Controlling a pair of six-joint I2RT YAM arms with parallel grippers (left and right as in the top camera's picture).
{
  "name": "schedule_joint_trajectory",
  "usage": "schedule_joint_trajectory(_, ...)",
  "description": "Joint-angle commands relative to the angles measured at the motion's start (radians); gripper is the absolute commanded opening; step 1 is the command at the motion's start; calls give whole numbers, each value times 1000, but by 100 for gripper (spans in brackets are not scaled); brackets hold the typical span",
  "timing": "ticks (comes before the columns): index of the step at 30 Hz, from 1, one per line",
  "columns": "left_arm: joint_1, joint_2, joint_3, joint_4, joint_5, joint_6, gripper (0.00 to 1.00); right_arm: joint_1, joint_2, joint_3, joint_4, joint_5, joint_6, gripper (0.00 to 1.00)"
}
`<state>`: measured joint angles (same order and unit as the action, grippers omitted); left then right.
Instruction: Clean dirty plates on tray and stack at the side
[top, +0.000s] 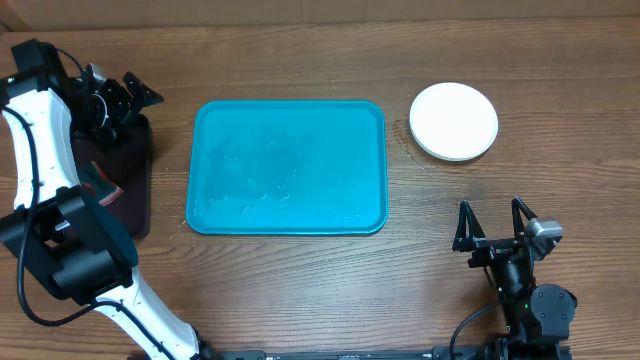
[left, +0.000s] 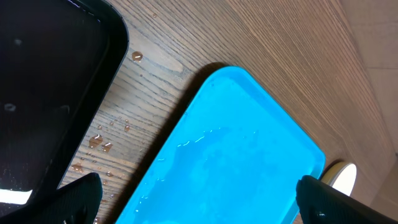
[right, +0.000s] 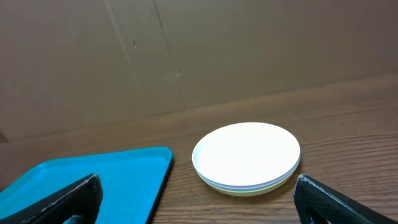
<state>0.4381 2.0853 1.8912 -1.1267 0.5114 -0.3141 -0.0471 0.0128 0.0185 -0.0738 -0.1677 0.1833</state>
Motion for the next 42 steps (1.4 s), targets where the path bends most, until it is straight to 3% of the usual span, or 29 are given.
schedule_joint_trajectory(1,-1,-13,13,2,1,-3,100,-6,-10,-11,5,10,4,100)
schedule_joint_trajectory(17,-1,-13,13,4,1,-2,100,-6,-10,-11,5,10,4,100)
schedule_joint_trajectory(23,5,-69,8,-50,-77,3,100,-6,-10,-11,5,10,3,100)
schedule_joint_trajectory(27,-24,-202,-28,-56,-112,24,100,-6,-10,-11,5,10,4,100)
schedule_joint_trajectory(31,-106,-382,-115,-28,-260,80,100,-6,-10,-11,5,10,4,100)
schedule_joint_trajectory(38,-305,-786,-488,181,-319,278,100,-6,-10,-11,5,10,4,100)
schedule_joint_trajectory(42,-380,-1013,-669,166,-319,285,100,-6,-10,-11,5,10,3,100)
